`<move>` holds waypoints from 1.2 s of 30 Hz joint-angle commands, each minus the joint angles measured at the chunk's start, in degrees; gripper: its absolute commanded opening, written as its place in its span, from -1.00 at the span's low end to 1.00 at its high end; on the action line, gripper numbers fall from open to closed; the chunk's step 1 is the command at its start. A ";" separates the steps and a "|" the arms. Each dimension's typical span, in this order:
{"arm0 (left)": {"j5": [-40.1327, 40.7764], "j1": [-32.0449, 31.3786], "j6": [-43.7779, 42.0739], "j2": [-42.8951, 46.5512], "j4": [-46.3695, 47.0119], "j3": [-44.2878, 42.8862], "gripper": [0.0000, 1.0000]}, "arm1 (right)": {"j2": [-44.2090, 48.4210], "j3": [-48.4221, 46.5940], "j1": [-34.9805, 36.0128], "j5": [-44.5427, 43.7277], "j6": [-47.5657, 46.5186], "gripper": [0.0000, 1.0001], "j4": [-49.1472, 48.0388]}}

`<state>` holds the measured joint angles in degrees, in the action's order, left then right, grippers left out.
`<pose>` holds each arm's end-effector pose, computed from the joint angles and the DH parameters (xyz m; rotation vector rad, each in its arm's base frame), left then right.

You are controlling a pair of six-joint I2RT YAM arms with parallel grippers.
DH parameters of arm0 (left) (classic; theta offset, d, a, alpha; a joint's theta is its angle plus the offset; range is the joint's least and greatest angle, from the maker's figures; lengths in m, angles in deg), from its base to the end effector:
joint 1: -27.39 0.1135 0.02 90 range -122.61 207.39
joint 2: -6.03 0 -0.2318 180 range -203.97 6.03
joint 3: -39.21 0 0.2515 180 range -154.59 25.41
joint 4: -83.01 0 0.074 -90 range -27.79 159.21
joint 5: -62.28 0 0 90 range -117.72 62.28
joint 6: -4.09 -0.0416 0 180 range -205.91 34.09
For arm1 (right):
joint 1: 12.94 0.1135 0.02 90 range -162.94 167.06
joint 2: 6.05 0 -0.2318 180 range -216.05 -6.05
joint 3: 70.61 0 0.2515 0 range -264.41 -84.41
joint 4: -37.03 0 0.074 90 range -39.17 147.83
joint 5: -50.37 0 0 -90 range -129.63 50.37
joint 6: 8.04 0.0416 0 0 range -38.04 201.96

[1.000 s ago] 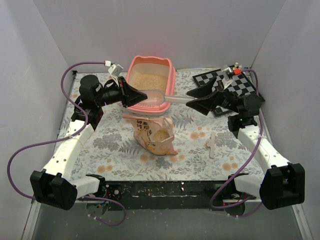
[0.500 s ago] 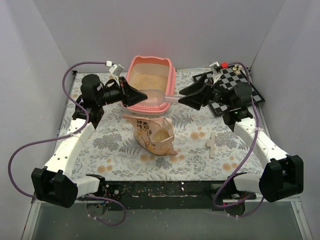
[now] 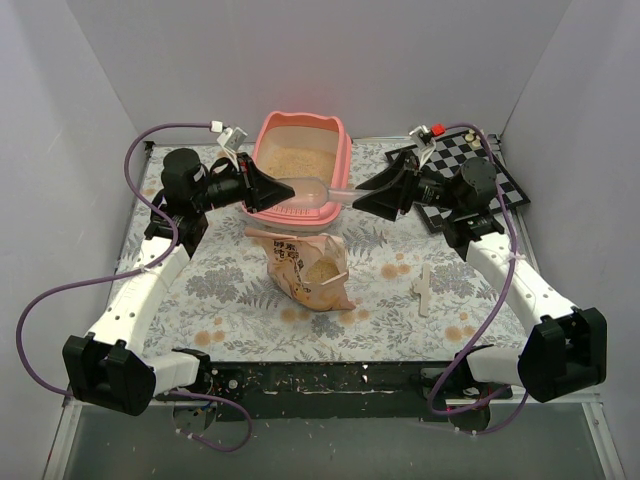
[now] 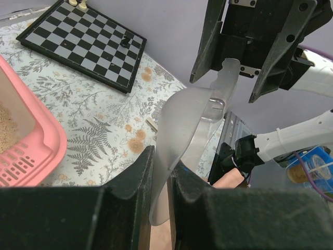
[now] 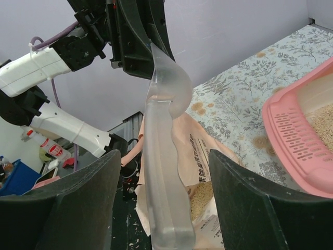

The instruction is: Fill the litter box with clean litter

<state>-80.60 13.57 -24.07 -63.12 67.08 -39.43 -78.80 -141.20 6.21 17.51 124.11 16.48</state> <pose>0.2679 -0.1001 0.3605 -0.0019 1.9715 -1.6949 0.2665 0.1295 0.3559 -0.6803 1.4232 1.4795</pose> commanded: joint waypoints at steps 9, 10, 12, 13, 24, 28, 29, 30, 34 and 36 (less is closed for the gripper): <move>1.73 0.38 3.02 1.38 4.68 1.38 -1.00 | 2.00 0.02 1.50 -2.39 1.00 0.31 -5.03; 1.64 0.38 3.02 1.38 4.77 1.56 -1.00 | 2.17 0.10 1.50 -2.56 1.00 0.30 -5.20; 1.64 0.38 2.93 1.38 4.77 1.65 -1.00 | 2.26 0.11 1.58 -2.39 1.09 0.30 -5.73; 1.64 0.29 2.76 1.38 4.59 1.65 -1.00 | 2.18 -0.07 1.58 -2.13 1.09 0.29 -5.64; 2.43 0.29 1.61 1.03 3.54 0.86 -1.00 | 1.21 -0.25 2.02 -1.42 1.79 0.05 -5.82; 2.17 0.29 1.26 0.68 3.01 0.07 -1.00 | 0.77 -0.86 2.11 -0.98 1.27 -0.03 -4.59; 2.17 0.38 1.00 0.59 2.92 -0.11 -1.00 | 0.59 -0.95 2.11 -0.90 1.27 -0.05 -4.24; 2.17 0.38 0.91 0.50 2.84 -0.29 -1.00 | 0.51 -1.04 2.11 -0.72 1.01 -0.06 -3.97; 2.17 0.38 0.56 0.06 2.48 -0.90 -1.00 | 0.42 -1.65 2.20 -0.46 0.65 -0.11 -2.57; 1.91 0.29 0.30 -0.37 2.48 -1.34 -1.00 | 0.07 -2.44 2.29 -0.63 -1.10 -0.10 0.23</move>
<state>-79.60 13.68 -22.21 -63.09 69.99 -38.17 -78.54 -140.87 7.72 15.89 125.19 14.95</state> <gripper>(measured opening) 0.119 0.447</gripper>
